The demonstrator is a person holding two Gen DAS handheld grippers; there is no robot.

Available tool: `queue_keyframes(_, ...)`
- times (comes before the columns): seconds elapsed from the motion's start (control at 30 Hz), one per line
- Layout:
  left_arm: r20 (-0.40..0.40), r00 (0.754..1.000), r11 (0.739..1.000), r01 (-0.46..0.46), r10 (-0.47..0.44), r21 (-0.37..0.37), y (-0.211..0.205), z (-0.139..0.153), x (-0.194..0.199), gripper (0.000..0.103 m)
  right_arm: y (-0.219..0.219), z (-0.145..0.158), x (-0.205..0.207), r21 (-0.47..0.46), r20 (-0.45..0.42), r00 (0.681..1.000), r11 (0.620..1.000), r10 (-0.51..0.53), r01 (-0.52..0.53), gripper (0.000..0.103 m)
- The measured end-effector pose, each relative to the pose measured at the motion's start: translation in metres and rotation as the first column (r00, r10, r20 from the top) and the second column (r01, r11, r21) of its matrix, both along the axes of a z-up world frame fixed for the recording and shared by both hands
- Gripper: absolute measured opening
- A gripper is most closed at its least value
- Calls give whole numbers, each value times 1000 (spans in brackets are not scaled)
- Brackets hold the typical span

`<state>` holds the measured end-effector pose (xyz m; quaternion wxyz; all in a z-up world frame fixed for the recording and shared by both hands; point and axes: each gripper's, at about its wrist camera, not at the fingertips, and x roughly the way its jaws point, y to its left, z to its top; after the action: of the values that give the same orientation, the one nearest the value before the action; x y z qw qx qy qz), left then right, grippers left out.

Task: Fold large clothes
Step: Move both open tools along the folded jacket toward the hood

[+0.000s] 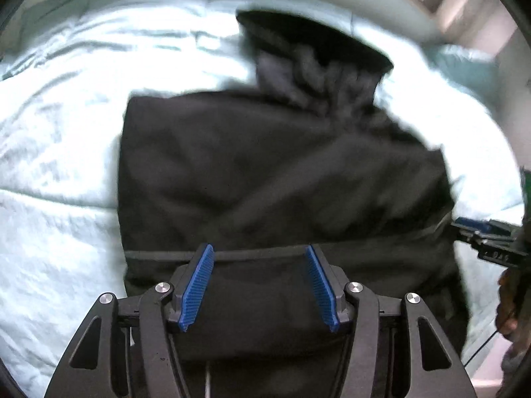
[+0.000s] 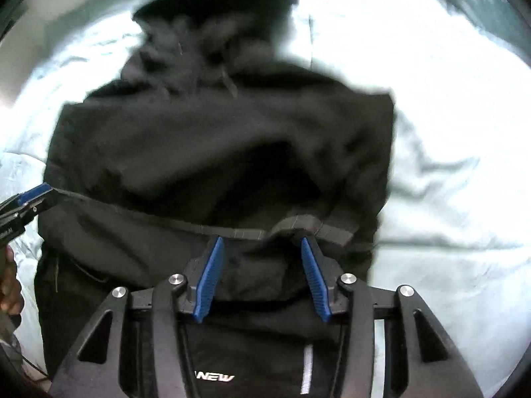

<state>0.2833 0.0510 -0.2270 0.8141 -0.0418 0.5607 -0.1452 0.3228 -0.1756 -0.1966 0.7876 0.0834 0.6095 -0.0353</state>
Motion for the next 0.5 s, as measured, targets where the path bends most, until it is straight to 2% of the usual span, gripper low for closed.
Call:
queue_keyframes(0.1,-8,999,999,-46,46,-1,7,-4,33,60,-15,2,22,-2,17,1000,1000,-7,7,52)
queue_keyframes(0.2,-73,994,996,-80,83,42,13,-36,60,59,-18,-39,40,2,-49,999,1000,-13,13,51)
queue_keyframes(0.27,-78,995,996,-60,65,64,10,-49,65,59,-11,-68,38,-12,-91,996,1000,-3,2,50)
queue_keyframes(0.3,-69,996,995,-42,49,93,6,-50,65,59,-9,-73,40,-28,-87,996,1000,0,-3,50)
queue_keyframes(0.37,-54,998,991,-13,20,131,-2,-43,63,59,-8,-68,42,-37,-96,995,999,9,-13,51)
queue_keyframes(0.47,-20,999,999,30,-30,40,-4,-15,65,59,-15,-45,46,17,-62,998,1000,26,-25,51)
queue_keyframes(0.5,14,999,1000,29,-29,7,-3,1,70,59,-20,-33,48,33,-36,999,999,24,-23,51)
